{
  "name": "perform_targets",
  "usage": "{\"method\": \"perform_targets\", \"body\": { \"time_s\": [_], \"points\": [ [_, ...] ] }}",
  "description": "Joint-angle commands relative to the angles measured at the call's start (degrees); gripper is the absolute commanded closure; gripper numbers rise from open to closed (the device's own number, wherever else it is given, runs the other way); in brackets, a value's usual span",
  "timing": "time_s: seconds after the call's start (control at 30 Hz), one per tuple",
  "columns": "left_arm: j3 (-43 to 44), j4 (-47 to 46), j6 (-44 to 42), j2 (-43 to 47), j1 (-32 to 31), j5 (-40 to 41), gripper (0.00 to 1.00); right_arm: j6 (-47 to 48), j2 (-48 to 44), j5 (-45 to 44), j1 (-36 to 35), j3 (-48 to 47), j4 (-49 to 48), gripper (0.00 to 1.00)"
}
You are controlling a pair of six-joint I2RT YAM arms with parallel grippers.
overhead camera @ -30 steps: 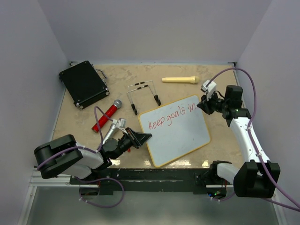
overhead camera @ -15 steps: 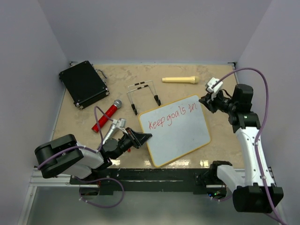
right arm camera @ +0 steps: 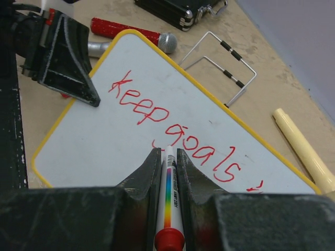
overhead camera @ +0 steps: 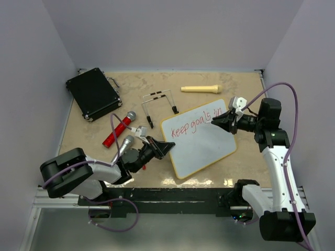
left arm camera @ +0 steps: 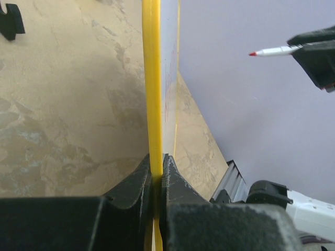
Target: Write a sentence on the whiteboard
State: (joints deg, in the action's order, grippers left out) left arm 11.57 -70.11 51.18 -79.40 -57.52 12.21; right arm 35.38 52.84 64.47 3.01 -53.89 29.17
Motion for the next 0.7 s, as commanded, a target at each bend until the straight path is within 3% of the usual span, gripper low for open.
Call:
{"method": "perform_targets", "body": {
  "time_s": [0.0, 0.3, 0.67],
  "points": [
    [4.07, -1.70, -4.68, -2.59, 0.30, 8.53, 1.00, 1.54, -1.16, 6.28, -0.02, 1.06, -0.69, 1.00],
    [8.11, -3.20, -6.26, -7.70, 0.30, 6.87, 1.00, 8.82, 1.74, 8.92, -0.45, 0.98, 5.72, 1.00],
    [5.83, -5.04, -5.48, -7.70, 0.21, 5.20, 1.00, 11.56, 2.53, 9.45, -1.51, 1.42, 8.10, 1.00]
  ]
}}
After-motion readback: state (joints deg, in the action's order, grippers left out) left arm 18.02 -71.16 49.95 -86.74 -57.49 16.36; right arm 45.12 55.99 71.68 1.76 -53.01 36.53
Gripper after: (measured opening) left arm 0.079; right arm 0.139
